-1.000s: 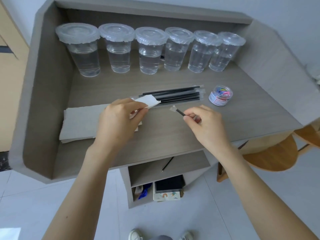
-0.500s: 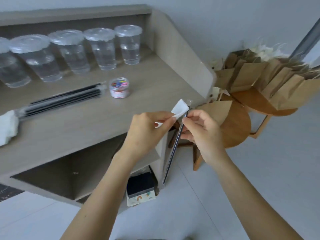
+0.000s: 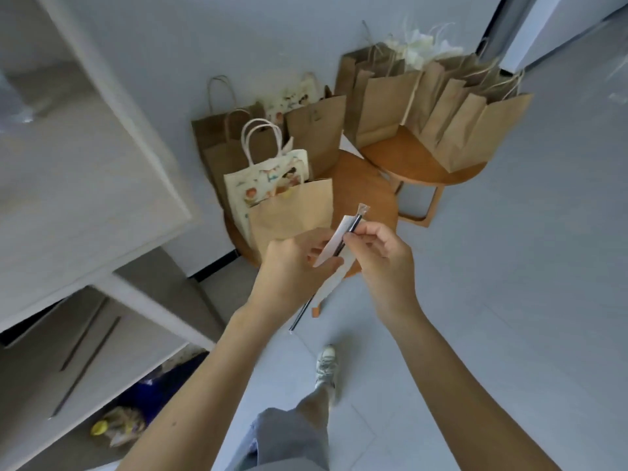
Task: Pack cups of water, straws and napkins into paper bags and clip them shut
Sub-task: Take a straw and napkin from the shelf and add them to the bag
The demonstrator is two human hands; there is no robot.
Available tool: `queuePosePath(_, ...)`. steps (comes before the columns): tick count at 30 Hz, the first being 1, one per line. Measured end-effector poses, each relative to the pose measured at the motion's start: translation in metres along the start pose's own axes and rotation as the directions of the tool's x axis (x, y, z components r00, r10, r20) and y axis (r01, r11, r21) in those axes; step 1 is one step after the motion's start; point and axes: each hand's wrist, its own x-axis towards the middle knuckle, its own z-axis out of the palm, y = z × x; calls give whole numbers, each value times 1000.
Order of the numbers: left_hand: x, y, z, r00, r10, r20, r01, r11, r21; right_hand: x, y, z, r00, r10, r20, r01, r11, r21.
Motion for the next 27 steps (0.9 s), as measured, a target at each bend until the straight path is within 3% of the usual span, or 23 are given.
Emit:
queuePosePath(5, 95, 1, 72, 999, -9, -39, 11, 999, 33, 102, 9, -42, 1000, -18, -5, 17, 995, -101)
queuePosePath(9, 175, 18, 106, 998, 8, -55, -3, 997, 80, 177, -3, -86, 989, -136, 56, 146, 946, -288)
queuePosePath(12, 232, 22, 138, 999, -18, 37, 15, 996, 91, 236, -7, -123, 960, -277, 43, 267, 855, -444)
queuePosePath(14, 265, 25, 163, 996, 1, 85, -9, 995, 95, 272, -9, -144, 956, -290, 52, 275, 818, -505)
queuePosePath(20, 363, 45, 237, 997, 58, 49, -64, 987, 149, 389, -1, -210, 929, -335, 159, 369, 799, -475)
queuePosePath(27, 458, 73, 297, 997, -32, -65, 45, 976, 213, 510, -10, -262, 865, -405, 298, 502, 713, -488)
